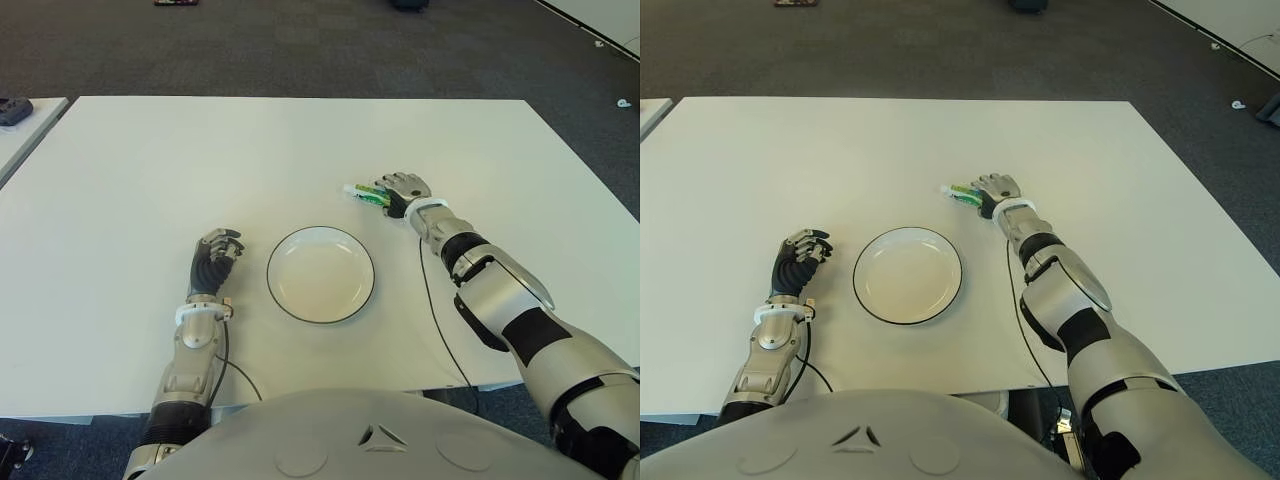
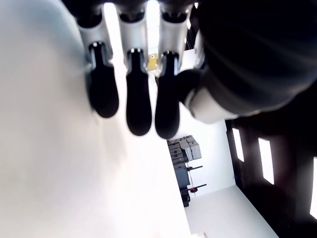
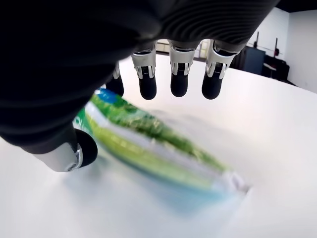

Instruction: Put the toothpaste on the table into the plate.

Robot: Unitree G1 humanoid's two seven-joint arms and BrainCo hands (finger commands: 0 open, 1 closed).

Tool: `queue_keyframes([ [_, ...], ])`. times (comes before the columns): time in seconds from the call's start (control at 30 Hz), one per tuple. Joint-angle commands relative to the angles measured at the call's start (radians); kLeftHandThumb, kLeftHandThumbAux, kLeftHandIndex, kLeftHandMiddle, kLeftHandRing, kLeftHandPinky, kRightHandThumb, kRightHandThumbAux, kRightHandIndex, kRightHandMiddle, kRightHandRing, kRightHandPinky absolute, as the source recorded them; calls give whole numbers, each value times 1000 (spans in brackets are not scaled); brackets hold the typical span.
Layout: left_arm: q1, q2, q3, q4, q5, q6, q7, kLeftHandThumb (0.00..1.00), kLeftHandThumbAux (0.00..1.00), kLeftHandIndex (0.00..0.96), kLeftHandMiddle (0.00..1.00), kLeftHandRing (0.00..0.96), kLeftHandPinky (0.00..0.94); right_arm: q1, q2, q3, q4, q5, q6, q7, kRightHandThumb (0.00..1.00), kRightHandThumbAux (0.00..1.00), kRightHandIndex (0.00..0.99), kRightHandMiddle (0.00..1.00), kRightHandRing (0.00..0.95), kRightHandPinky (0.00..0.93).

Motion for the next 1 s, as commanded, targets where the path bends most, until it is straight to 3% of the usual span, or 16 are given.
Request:
queue_keyframes([
  [0.03,13,1,5,13,5,28,2,704,718,428,542,545,506,27,7,17,15,-14,11,-5,446,662,45,0,0,0],
  [0.63,16,9,6,8,23,26,9,704,718,428,548,553,512,31,8,9,9,5,-10,-61,492,703,136,15,0,0],
  [0.77,16,10,8,10,25,28,9,704,718,428,549,555,514,32,8,3,8,9,-15,-78,515,701,172,43,22,42],
  [1.0,16,10,9,11,37,26,20,704,719,429,550,556,514,34,6,-15,7,21,-24,-107,549,712,264,194,185,230],
])
